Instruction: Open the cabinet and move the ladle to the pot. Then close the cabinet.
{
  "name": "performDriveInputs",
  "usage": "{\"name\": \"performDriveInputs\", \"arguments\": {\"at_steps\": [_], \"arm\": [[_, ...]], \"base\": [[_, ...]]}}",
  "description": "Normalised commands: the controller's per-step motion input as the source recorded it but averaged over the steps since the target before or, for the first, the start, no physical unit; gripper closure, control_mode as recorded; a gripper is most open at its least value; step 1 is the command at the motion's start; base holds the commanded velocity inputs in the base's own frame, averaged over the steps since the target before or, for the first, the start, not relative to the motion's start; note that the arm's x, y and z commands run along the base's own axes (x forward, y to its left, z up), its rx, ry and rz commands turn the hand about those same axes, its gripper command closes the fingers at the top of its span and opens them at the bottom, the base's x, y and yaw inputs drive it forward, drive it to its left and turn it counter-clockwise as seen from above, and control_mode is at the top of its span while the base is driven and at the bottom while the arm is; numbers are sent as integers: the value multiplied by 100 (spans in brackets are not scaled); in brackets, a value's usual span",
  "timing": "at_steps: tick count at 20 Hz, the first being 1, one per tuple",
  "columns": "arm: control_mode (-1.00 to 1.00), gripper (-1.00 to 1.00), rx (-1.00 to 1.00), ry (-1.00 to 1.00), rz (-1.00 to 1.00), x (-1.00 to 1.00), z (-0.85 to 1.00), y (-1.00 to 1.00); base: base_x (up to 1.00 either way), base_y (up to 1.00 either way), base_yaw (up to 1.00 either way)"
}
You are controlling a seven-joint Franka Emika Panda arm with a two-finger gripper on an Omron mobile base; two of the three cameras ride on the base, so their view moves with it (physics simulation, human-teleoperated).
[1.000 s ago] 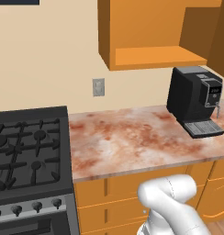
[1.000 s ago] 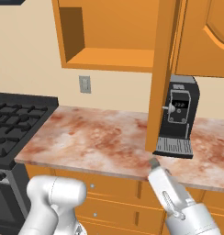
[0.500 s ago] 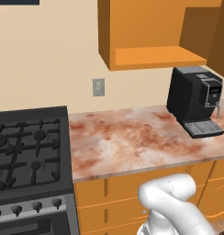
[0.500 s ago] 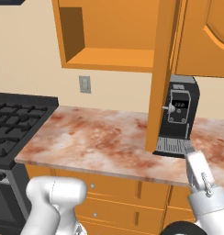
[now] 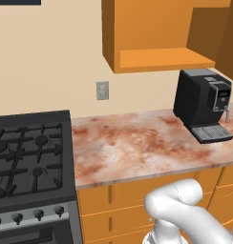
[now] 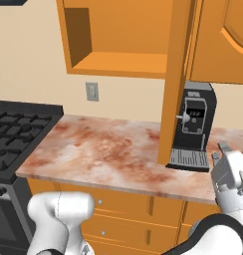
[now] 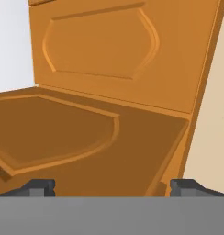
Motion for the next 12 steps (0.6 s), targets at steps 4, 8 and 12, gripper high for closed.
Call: {"name": "performDriveInputs", "arguments": {"at_steps": [4,8,12], "arm": [[-100,-100,0,0,1,42,0,0],[-100,-100,0,0,0,33,0,0],[-100,-100,0,0,0,25,1,6]], "base": [[0,0,0],[0,0,0],[0,0,0]]}}
